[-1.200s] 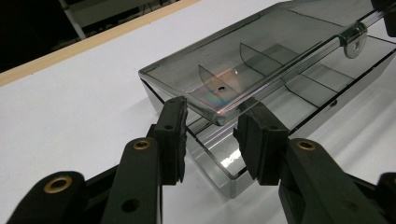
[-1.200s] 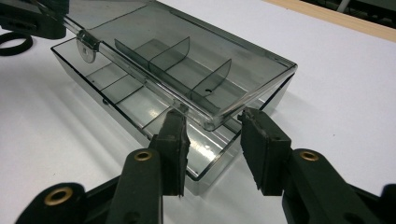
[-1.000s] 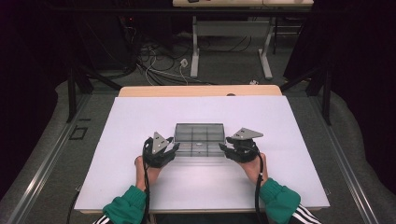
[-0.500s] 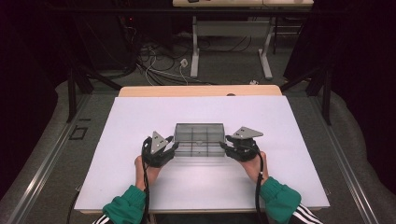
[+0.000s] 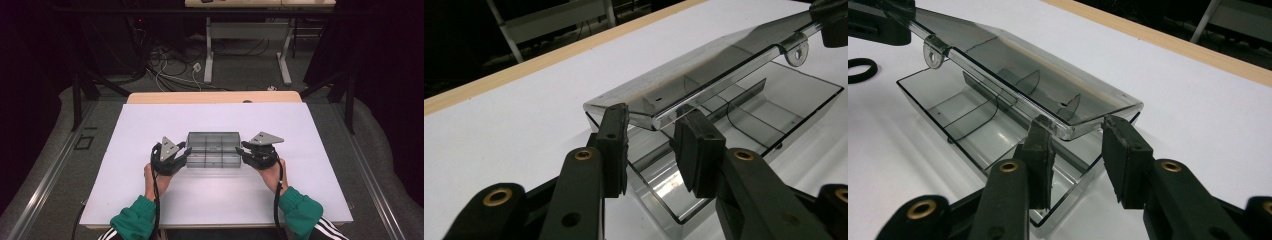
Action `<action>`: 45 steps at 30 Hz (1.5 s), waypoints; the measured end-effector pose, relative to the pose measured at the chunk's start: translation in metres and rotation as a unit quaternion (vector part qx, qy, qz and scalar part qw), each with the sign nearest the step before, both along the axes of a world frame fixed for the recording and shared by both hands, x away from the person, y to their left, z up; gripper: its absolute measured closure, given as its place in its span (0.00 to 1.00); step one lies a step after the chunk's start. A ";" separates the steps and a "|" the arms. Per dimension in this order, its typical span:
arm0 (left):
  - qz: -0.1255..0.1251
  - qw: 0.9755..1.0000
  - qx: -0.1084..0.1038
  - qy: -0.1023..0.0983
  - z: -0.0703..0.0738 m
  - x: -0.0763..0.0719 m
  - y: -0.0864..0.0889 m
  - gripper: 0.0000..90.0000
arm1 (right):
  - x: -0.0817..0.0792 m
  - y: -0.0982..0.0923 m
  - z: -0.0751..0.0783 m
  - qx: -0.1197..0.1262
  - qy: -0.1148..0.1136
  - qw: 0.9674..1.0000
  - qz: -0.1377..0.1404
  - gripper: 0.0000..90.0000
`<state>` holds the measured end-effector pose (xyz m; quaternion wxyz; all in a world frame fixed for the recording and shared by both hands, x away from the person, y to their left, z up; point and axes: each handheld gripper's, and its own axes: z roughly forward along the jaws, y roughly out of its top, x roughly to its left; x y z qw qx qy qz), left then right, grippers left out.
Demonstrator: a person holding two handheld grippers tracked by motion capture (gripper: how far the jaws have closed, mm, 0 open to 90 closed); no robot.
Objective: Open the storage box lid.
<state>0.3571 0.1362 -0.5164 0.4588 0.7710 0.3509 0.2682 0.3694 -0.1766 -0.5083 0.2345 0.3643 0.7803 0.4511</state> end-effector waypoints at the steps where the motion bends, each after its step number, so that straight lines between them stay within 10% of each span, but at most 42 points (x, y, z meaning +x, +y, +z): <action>1: -0.001 1.000 0.002 -0.001 0.001 0.001 0.000 0.74 | 0.001 0.000 0.001 -0.001 0.000 1.000 0.000 0.74; 45: 0.008 1.000 -0.019 0.005 0.012 0.018 0.001 0.83 | 0.016 -0.002 0.016 0.016 0.000 1.000 -0.018 0.84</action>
